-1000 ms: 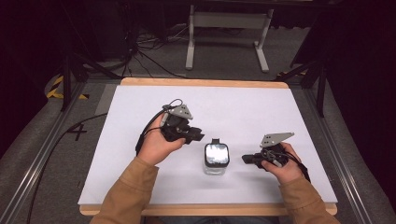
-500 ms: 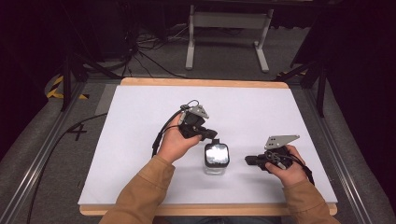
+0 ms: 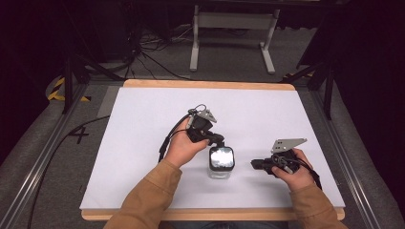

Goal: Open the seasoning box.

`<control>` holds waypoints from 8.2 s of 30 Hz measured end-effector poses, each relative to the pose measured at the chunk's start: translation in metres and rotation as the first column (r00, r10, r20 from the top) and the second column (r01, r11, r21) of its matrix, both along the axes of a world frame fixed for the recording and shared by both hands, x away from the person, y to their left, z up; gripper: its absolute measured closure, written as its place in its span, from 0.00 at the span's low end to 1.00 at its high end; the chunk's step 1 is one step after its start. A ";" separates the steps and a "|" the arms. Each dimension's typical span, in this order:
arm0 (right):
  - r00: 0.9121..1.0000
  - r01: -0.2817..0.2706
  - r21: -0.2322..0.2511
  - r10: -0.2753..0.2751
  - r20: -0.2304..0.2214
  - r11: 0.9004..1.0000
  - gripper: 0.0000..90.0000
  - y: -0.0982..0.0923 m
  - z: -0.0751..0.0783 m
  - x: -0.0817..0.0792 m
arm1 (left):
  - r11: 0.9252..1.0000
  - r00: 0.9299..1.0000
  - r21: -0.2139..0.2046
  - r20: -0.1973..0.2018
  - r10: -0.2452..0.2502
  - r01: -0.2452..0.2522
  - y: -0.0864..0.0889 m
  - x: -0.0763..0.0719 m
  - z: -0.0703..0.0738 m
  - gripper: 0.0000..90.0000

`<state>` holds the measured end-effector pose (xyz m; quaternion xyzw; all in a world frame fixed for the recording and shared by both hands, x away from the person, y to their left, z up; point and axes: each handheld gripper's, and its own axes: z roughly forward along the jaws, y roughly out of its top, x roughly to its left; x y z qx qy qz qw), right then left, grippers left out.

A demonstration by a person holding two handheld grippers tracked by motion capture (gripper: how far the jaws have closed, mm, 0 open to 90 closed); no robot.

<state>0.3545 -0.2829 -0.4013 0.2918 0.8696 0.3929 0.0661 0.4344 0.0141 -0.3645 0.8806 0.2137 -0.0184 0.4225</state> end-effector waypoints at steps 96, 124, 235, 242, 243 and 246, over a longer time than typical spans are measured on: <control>0.985 -0.148 0.042 0.144 0.093 0.988 1.00 0.053 0.016 -0.023 | 0.994 0.986 -0.095 -0.162 0.040 -0.056 0.008 0.011 -0.009 0.97; 0.977 -0.160 0.123 0.140 0.159 0.979 1.00 0.059 0.032 -0.016 | 0.984 0.989 -0.110 0.027 0.145 -0.142 0.051 -0.032 0.029 1.00; 0.945 0.049 0.251 -0.127 0.303 0.967 1.00 0.072 0.033 0.033 | 0.993 0.991 -0.058 0.085 0.105 -0.100 0.022 -0.096 -0.018 1.00; 0.948 0.032 0.243 -0.107 0.300 0.969 0.96 0.069 0.037 0.029 | 0.994 0.992 -0.078 0.095 0.079 -0.071 0.023 -0.096 -0.016 0.90; 0.947 0.029 0.245 -0.105 0.305 0.969 0.95 0.067 0.038 0.027 | 0.994 0.993 -0.079 0.094 0.077 -0.070 0.024 -0.096 -0.015 0.90; 0.948 0.023 0.248 -0.100 0.303 0.968 0.94 0.064 0.041 0.025 | 0.994 0.992 -0.091 0.104 0.073 -0.063 0.028 -0.097 -0.009 0.87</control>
